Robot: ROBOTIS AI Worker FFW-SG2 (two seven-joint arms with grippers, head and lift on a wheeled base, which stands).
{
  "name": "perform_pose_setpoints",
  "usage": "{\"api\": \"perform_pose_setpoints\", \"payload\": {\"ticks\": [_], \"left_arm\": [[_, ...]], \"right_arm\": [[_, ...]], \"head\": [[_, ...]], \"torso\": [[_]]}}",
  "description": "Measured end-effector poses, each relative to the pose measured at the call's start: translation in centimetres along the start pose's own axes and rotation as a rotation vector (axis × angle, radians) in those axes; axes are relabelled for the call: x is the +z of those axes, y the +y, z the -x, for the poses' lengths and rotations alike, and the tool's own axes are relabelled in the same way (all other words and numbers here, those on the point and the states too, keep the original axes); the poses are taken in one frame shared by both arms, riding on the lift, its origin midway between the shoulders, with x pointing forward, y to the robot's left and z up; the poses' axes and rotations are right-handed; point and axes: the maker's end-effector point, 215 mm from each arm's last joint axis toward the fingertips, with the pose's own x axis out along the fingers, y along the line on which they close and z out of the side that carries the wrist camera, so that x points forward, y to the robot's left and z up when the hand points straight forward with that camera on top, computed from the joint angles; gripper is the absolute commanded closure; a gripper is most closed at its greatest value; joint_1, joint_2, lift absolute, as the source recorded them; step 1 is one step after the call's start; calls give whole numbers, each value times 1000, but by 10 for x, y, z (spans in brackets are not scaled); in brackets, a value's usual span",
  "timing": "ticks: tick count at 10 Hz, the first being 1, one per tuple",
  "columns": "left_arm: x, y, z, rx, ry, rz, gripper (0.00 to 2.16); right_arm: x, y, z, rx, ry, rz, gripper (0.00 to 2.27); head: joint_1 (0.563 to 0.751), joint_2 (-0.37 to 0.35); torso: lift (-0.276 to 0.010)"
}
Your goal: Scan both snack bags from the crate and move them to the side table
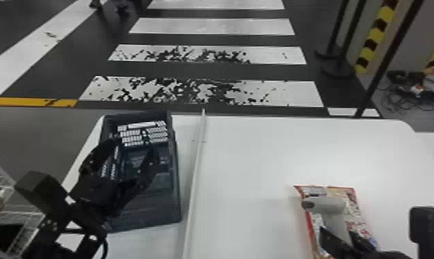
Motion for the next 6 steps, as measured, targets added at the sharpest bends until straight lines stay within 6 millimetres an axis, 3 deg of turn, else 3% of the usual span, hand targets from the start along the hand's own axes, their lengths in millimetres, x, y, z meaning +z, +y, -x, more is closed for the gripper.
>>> {"api": "perform_pose_setpoints", "payload": {"ticks": [2,4,6], "left_arm": [[1,-1,0,-1,-2,1,53],[1,-3,1,-5,-1,-1,53],[3,-3,3,-6,-2,-4,53]], "right_arm": [[20,-21,9,-33,-45,12,2240],[52,-86,22,-146,-112,61,2240],[62,-156,29,-224,-139,41,2240]], "head": [[695,15],[695,-78],[695,-185]], "torso": [[-95],[-95],[-95]]}}
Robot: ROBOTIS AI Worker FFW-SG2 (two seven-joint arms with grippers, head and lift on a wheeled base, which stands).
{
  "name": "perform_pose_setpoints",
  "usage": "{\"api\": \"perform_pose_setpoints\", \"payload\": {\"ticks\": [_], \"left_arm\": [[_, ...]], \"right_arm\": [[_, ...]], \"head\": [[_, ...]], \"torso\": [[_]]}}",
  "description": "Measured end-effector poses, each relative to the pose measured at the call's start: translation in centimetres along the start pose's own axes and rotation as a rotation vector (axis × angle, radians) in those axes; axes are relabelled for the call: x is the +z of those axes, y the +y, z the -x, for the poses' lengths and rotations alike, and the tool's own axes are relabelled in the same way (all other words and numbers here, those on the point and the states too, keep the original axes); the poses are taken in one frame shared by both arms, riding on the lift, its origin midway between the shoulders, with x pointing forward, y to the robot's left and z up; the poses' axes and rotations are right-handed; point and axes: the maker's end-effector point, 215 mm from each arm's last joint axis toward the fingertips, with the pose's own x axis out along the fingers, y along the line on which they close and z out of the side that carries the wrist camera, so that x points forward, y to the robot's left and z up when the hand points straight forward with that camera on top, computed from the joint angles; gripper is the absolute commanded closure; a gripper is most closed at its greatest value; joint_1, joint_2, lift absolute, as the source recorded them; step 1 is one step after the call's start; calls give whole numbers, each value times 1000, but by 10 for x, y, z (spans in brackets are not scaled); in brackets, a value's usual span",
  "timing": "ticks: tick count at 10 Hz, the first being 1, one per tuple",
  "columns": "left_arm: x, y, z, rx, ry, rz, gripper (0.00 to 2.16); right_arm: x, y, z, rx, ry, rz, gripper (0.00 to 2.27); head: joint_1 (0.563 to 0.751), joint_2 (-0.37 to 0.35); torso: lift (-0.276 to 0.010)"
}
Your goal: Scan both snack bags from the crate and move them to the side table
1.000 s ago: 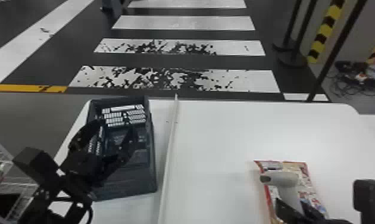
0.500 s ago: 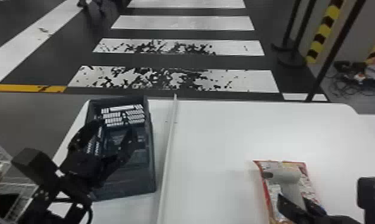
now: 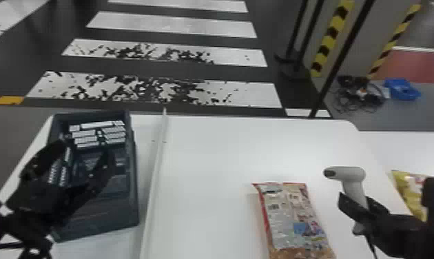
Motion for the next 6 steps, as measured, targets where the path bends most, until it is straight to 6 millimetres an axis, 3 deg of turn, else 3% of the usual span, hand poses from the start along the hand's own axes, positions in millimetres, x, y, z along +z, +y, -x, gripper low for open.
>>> {"api": "perform_pose_setpoints", "payload": {"ticks": [2,6], "left_arm": [[3,1,4,4,-2,-3,53],[3,6,12,26,-1,-3,53]], "right_arm": [[-12,-53,-17,-27,-9,-52,2240],[-36,-104,-68,9,-35,-110,2243]], "head": [[695,-241],[695,-287]], "torso": [[-95],[-95]]}}
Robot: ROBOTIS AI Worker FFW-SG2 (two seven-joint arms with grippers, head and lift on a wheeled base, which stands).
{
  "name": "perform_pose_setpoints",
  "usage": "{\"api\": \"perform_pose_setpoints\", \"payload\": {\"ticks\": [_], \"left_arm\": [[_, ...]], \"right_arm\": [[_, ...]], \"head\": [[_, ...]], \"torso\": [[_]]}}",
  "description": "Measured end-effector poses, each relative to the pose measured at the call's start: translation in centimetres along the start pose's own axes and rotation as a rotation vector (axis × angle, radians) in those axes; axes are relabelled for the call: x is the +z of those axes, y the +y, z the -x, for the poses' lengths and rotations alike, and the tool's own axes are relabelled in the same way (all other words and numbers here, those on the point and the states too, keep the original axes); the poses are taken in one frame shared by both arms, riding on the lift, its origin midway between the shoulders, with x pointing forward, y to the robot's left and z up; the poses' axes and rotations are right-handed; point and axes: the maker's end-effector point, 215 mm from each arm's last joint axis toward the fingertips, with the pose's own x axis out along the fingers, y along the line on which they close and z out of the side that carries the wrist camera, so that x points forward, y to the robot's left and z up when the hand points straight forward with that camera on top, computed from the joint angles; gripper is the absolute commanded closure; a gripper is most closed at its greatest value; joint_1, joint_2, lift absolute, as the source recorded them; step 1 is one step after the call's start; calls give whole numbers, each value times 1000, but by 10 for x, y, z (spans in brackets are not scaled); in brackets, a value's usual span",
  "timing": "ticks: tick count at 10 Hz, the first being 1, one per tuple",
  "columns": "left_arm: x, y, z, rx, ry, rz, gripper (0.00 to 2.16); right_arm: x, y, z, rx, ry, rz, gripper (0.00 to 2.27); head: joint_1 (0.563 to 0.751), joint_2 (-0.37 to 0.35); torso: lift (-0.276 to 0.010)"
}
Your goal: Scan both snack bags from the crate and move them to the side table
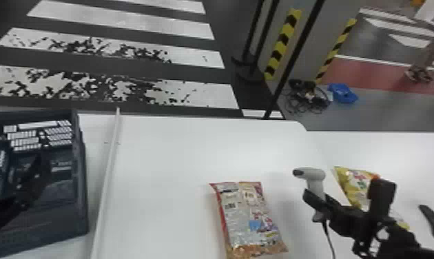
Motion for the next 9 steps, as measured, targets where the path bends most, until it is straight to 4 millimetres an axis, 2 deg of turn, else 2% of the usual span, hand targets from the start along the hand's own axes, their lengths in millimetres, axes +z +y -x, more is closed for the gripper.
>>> {"api": "perform_pose_setpoints", "payload": {"ticks": [2,4,6,7,8,9], "left_arm": [[-1,1,1,3,3,-1,53],[-1,0,-2,0,0,0,53],[0,-1,-5,-4,0,-1,53],[0,-1,-6,-5,0,-2,53],[0,-1,-6,-6,1,-2,53],[0,-2,-6,-7,1,-2,53]], "right_arm": [[-16,-16,-17,-6,10,-5,2243],[-30,-27,-24,-19,28,-3,2240],[-38,-32,-27,-28,48,2,2240],[-41,-32,-33,-29,65,10,2159],[-46,-31,-39,-31,83,19,1703],[-48,-29,-44,-30,90,18,238]], "head": [[695,-300],[695,-309],[695,-317],[695,-317],[695,-314],[695,-309]], "torso": [[-95],[-95],[-95],[-95],[-95],[-95]]}}
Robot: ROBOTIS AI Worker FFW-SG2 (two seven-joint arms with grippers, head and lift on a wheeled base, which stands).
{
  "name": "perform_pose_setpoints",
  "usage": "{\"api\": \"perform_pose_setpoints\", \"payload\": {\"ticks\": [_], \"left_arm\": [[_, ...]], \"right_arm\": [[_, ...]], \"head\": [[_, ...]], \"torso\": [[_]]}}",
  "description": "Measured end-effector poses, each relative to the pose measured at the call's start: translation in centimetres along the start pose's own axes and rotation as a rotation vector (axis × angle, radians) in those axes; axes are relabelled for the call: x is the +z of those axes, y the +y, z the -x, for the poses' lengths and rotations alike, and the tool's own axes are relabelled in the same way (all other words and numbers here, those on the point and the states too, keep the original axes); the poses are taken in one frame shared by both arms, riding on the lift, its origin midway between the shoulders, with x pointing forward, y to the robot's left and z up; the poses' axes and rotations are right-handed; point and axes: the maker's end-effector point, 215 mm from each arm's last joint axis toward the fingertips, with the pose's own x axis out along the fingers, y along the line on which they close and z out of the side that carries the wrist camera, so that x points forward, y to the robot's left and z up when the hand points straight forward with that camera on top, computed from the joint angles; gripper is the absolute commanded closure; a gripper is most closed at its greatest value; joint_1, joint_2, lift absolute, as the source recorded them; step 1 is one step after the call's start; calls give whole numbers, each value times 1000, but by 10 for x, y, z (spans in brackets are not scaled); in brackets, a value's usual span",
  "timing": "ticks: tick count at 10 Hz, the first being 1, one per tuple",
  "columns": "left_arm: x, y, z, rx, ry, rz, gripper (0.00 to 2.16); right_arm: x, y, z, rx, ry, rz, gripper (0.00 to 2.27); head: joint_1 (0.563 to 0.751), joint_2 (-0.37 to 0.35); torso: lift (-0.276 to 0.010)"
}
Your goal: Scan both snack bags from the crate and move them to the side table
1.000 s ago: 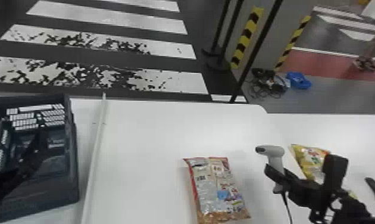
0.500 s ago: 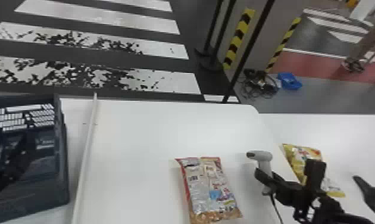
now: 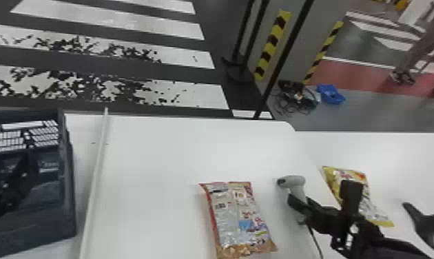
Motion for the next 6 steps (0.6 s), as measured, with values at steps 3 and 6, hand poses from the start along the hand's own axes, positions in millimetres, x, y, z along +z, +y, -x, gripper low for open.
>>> {"api": "perform_pose_setpoints", "payload": {"ticks": [3,6], "left_arm": [[1,0,0,0,-1,1,53],[2,-1,0,2,-6,4,53]], "right_arm": [[3,2,4,-25,-23,25,-2],[49,8,42,-93,-133,113,-2]], "head": [[695,-304],[695,-312]], "torso": [[-95],[-95]]}}
